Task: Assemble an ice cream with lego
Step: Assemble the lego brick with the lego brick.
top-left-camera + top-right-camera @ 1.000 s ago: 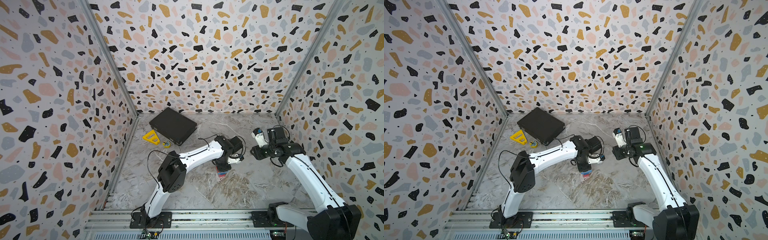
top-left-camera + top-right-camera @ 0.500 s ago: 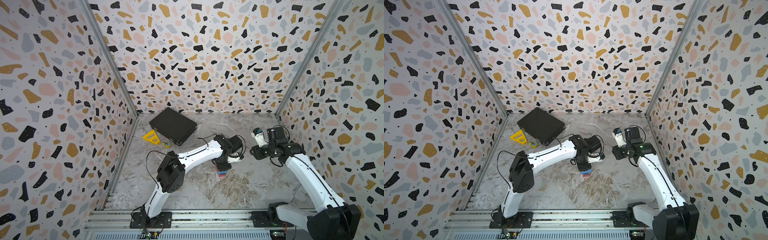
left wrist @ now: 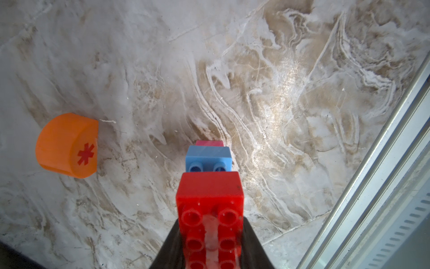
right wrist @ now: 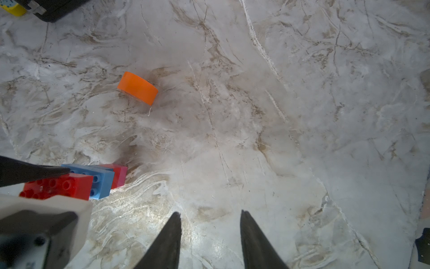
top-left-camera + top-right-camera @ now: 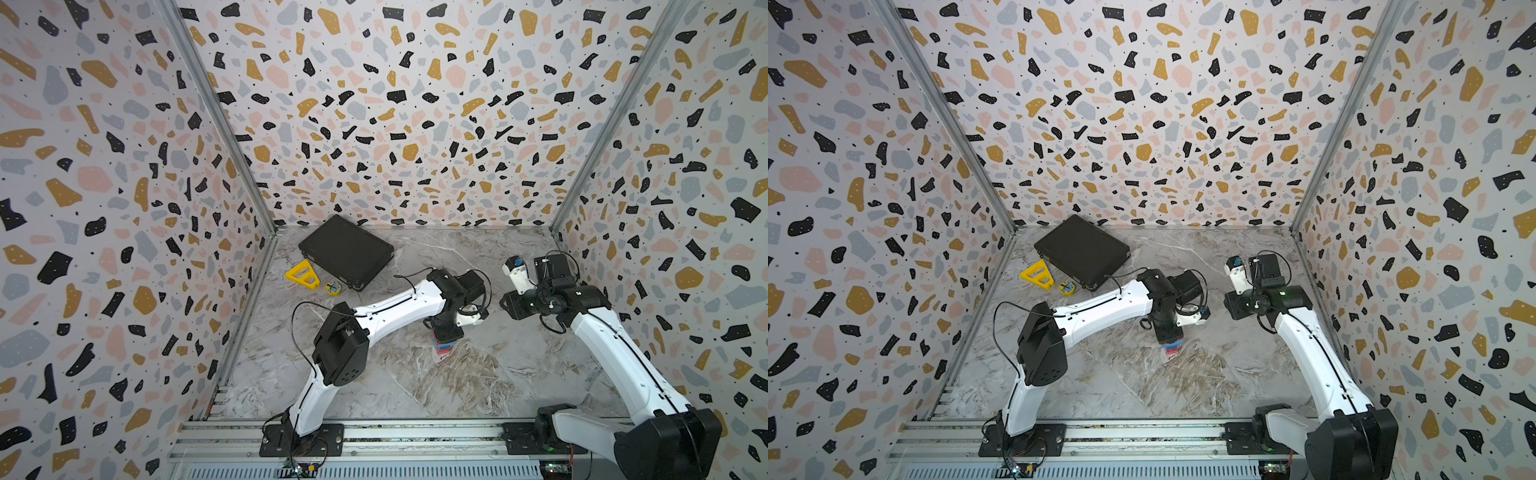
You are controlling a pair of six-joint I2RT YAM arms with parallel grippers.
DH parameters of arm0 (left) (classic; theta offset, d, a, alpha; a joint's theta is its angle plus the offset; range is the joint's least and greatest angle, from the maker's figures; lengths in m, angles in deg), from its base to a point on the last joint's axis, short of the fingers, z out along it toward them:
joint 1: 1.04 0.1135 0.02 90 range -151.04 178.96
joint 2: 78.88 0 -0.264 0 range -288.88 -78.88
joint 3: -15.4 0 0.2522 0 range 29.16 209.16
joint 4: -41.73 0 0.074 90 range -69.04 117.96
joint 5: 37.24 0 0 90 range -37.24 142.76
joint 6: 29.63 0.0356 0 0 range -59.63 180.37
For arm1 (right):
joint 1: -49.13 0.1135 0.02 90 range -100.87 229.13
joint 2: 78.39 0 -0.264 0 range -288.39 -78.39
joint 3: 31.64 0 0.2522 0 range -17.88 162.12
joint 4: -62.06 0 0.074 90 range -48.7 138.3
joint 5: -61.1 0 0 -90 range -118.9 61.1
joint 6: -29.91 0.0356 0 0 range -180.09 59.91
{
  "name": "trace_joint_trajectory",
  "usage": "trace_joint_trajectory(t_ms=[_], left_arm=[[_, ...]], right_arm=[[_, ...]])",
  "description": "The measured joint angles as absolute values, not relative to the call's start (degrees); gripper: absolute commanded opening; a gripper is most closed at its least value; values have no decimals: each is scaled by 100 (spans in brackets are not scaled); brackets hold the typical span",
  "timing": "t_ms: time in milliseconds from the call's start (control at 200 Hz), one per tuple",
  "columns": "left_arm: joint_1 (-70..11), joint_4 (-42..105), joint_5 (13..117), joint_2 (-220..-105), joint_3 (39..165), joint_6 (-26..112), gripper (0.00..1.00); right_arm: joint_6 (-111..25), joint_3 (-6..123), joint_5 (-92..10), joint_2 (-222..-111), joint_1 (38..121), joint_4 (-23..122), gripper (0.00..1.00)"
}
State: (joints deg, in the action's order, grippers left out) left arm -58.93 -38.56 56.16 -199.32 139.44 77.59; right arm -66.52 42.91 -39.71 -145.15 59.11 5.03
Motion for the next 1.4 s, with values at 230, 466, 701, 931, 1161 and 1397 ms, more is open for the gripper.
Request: trace_joint_trajectory(t_ms=[230,466,701,931,1161,1397], left_arm=[[-5891,-3836,5631,-19934,13891,7791,19],[-5884,-3784,5631,-19945,13837,7894,19],[-5884,-3762,5631,-19949,13837,7934,19],[-5858,-3753,5631,-19976,13839,8003,19],[-5854,-3751,5629,-19993,13839,8058,19],[-5854,-3749,5627,-19995,13839,8078,19]], right_arm=[[-6652,4291,-3971,-14515,5911,505,45],[-6652,4291,-3973,-14515,5911,503,45],[-6652,4291,-3977,-14515,5911,503,45],[-6652,4291,-3982,-14515,5911,503,45],[-6652,4291,-3984,-14515,5911,505,45],[-6652,4291,-3986,-14515,5911,505,45]])
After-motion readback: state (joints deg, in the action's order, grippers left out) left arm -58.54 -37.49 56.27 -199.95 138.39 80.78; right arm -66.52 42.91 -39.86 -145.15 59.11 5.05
